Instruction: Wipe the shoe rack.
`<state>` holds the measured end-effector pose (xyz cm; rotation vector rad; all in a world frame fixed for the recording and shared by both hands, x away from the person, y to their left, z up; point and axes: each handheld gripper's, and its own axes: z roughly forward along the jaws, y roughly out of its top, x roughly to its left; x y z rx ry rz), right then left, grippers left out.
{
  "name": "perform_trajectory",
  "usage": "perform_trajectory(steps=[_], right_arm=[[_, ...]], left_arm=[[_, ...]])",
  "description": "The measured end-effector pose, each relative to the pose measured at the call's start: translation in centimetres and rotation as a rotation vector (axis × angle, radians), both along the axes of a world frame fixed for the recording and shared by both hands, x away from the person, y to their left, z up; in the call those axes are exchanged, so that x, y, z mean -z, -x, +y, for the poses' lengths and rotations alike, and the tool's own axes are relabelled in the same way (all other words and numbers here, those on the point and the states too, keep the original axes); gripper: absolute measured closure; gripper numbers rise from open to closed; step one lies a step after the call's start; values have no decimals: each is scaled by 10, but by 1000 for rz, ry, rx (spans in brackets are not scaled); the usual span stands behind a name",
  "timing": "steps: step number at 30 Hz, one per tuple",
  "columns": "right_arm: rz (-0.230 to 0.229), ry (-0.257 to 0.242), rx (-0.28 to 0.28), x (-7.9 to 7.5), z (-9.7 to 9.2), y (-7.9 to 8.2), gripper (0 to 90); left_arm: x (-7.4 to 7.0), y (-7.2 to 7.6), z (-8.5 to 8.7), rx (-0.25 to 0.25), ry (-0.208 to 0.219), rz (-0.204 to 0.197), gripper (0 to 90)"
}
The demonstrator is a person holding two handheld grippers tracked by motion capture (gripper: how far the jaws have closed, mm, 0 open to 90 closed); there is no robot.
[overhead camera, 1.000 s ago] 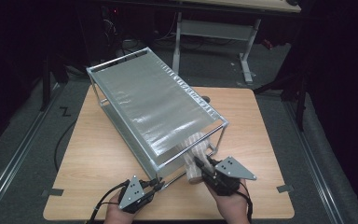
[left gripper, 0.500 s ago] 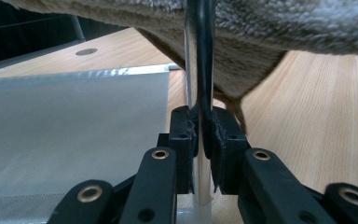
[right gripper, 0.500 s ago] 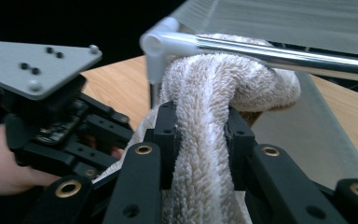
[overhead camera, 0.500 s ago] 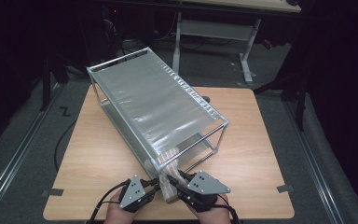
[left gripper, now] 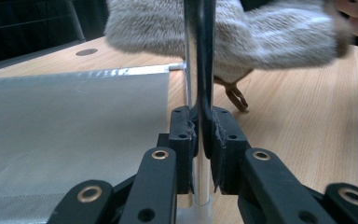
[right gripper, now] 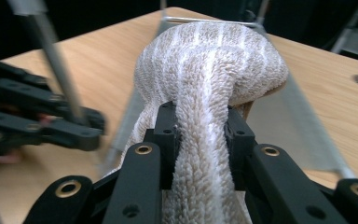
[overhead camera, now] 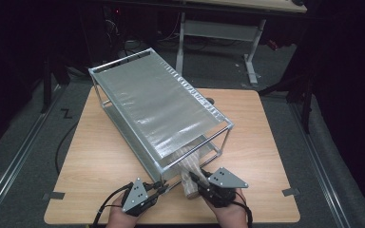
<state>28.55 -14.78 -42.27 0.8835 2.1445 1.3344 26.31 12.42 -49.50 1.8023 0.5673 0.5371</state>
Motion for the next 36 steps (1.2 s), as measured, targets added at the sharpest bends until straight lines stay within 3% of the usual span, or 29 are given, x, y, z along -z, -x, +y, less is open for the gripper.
perform_trajectory(steps=[8,10,15,24,33,36], right_arm=[[-19,-7,145,-4,-39,-18,726],[-20,-28,185,-5,-49,-25,726],[-44,-13,232,-11,-61,-38,727],[-83,-17,266,-23,-70,-51,726],[-72,-17,309,-20,-75,-69,724],[-44,-13,314,-13,-76,-73,724]], left_arm=[[0,0,1,-2,8,8,803],[0,0,2,0,10,10,804],[0,0,2,2,8,11,804],[0,0,3,6,11,14,805],[0,-1,3,8,5,10,806],[0,0,3,6,8,9,805]])
